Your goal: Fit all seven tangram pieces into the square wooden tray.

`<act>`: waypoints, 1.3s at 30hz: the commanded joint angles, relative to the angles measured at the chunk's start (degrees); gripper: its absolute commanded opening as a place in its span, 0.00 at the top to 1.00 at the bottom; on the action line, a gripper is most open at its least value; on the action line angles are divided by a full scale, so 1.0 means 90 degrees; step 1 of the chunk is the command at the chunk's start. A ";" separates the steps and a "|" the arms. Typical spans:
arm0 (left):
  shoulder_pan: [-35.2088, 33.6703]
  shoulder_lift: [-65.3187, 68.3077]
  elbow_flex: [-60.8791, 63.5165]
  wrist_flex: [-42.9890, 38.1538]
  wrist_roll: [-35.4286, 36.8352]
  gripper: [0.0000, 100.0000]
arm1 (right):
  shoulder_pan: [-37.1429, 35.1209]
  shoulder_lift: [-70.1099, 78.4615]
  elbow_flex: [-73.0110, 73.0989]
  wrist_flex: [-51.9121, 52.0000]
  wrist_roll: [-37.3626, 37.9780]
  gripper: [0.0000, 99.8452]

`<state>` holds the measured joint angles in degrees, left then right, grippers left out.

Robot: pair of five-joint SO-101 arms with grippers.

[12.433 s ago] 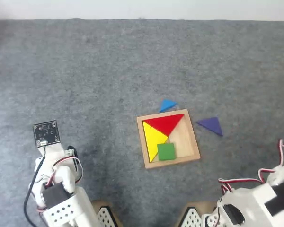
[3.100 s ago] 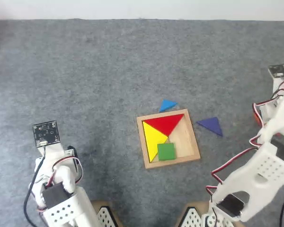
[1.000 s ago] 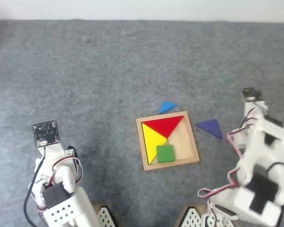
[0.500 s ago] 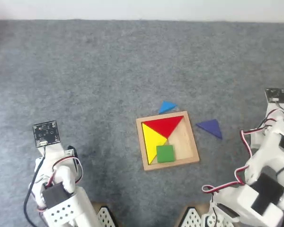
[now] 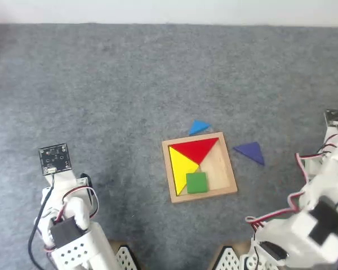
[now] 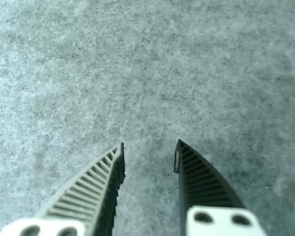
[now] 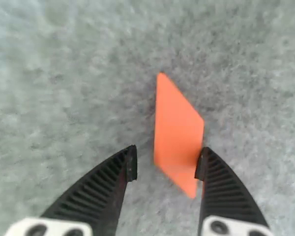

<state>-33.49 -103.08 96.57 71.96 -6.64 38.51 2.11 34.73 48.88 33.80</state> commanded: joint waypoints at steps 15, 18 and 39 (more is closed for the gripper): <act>-0.0039 -0.0117 -0.0024 0.0029 0.0049 0.83 | 0.0708 0.2857 -0.2452 0.0513 0.0313 0.83; -0.0039 -0.0117 -0.0024 0.0029 0.0049 0.83 | 0.0659 0.2125 -0.2452 0.0737 -0.0117 0.95; -0.0039 -0.0117 -0.0024 0.0029 0.0049 0.83 | -0.2017 -0.3297 -0.1641 0.2935 -0.0723 0.99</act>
<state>-33.49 -103.08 96.57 71.96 -6.64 24.70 -21.36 16.44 74.73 27.82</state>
